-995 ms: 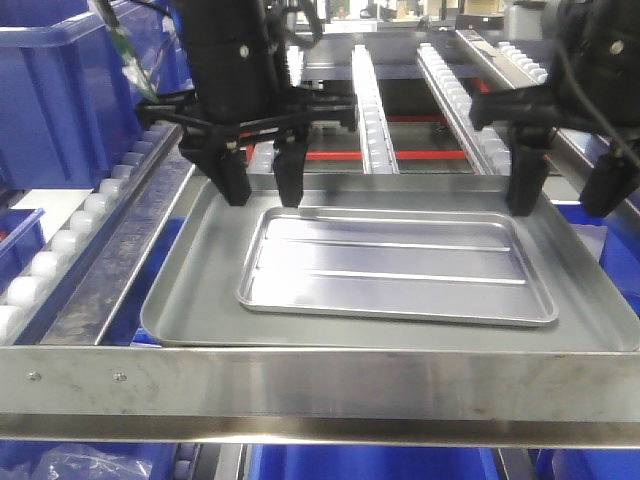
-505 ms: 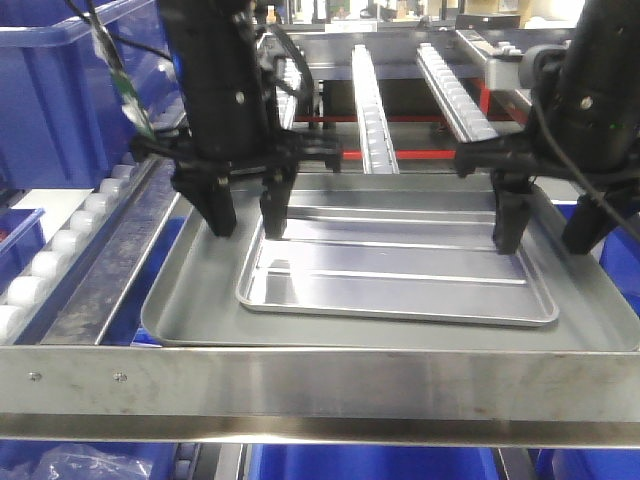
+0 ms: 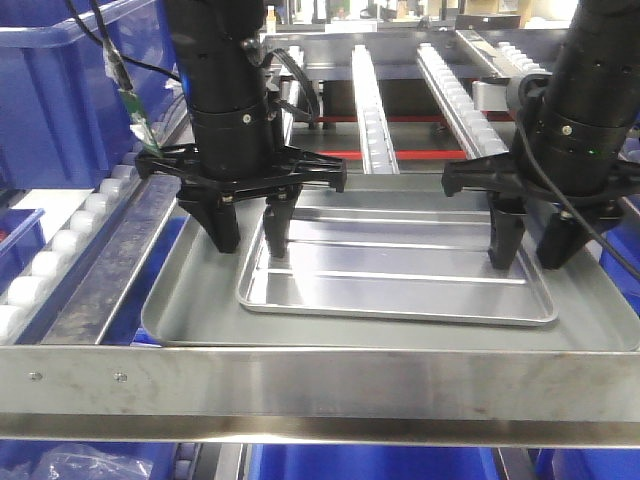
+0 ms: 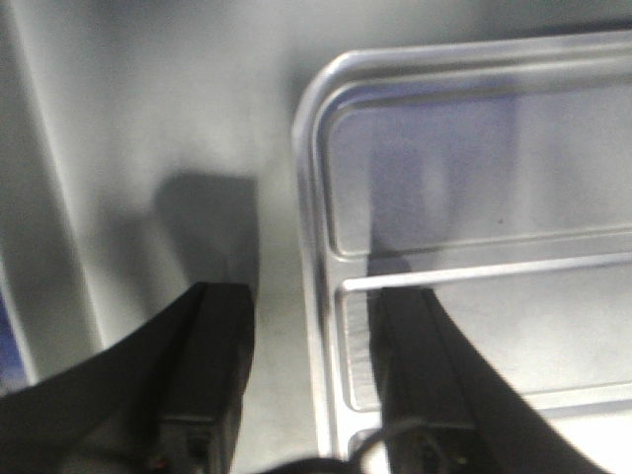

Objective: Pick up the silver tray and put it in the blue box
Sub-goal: 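Lower both grippers onto opposite short edges of the small silver tray, then close both grippers on the tray edges and lift it upward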

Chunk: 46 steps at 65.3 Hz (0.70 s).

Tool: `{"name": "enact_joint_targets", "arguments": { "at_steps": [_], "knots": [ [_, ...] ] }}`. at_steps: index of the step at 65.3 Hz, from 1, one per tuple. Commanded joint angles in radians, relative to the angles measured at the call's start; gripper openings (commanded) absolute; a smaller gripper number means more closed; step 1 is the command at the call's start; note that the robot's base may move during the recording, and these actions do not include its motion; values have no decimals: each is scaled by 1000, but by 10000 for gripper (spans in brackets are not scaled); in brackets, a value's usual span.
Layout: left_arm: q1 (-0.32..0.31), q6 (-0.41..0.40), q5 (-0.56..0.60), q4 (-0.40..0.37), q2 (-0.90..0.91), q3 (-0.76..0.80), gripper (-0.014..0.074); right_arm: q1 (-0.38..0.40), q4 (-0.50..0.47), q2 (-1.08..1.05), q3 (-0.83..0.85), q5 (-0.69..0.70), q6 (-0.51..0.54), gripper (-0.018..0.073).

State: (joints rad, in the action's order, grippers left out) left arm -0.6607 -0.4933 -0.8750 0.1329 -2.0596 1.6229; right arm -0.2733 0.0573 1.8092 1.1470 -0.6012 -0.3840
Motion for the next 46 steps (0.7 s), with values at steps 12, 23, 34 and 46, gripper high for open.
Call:
{"name": "enact_joint_targets", "arguments": {
  "at_steps": [12,23,34,46],
  "knots": [
    [2,-9,8,7,32,24,-10,2,13,-7,27,15,11,237],
    [2,-9,4,11,32,27,-98,2,13,-6,27,15,11,63],
    [2,-9,-58,23,40,78,-97,2,29,-34,28,-19,11,57],
    [2,-7,-150,81,116,145,-98,2,68,-162,34,-69,11,57]
  ]
}}
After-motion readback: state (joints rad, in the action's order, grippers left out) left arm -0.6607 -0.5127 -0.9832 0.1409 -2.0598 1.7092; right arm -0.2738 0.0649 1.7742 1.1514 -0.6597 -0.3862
